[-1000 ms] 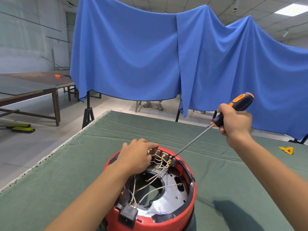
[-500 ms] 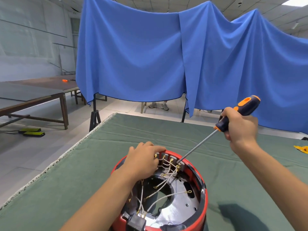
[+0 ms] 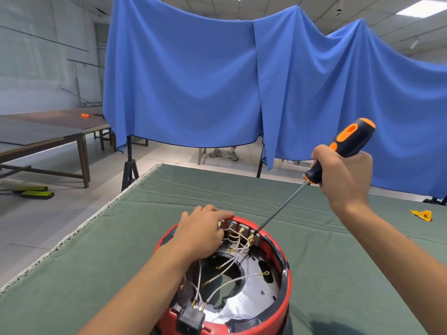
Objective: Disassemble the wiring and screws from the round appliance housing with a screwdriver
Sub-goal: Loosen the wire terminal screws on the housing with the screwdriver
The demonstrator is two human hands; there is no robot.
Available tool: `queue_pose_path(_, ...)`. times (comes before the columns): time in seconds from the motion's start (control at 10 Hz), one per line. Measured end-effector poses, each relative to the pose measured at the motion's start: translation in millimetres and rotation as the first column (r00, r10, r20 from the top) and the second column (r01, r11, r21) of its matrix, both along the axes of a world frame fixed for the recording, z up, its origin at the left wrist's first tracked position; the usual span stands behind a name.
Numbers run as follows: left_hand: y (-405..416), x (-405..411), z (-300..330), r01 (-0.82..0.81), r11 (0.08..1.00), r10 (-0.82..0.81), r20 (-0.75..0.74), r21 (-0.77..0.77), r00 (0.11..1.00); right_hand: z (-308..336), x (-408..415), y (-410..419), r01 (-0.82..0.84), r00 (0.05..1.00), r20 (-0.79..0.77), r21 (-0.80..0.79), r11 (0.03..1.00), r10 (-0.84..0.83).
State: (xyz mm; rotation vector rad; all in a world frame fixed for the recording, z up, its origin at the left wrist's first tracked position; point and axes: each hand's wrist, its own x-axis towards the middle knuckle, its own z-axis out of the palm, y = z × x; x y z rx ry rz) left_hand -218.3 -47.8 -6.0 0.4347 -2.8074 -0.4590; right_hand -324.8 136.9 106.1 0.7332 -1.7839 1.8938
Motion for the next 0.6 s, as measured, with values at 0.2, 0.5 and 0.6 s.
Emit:
queue_pose_path(0.2, 1.3, 0.3, 0.4, -0.001, 1.000, 0.001, -0.001, -0.005, 1.000, -0.3, -5.3, -0.3, 0.021, 0.999, 0.038, 0.002, 1.000, -0.021)
queue_pose_path(0.5, 1.2, 0.5, -0.3, -0.007, 1.000, 0.007, -0.002, -0.011, 1.000, -8.0, -27.7, -1.4, 0.084, 0.976, 0.208, -0.051, 0.995, -0.071)
queue_pose_path(0.6, 1.1, -0.1, -0.1, -0.011, 1.000, 0.011, 0.000, -0.011, 1.000, -8.5, -35.7, -1.1, 0.116, 0.958, 0.273, -0.077, 0.990, -0.091)
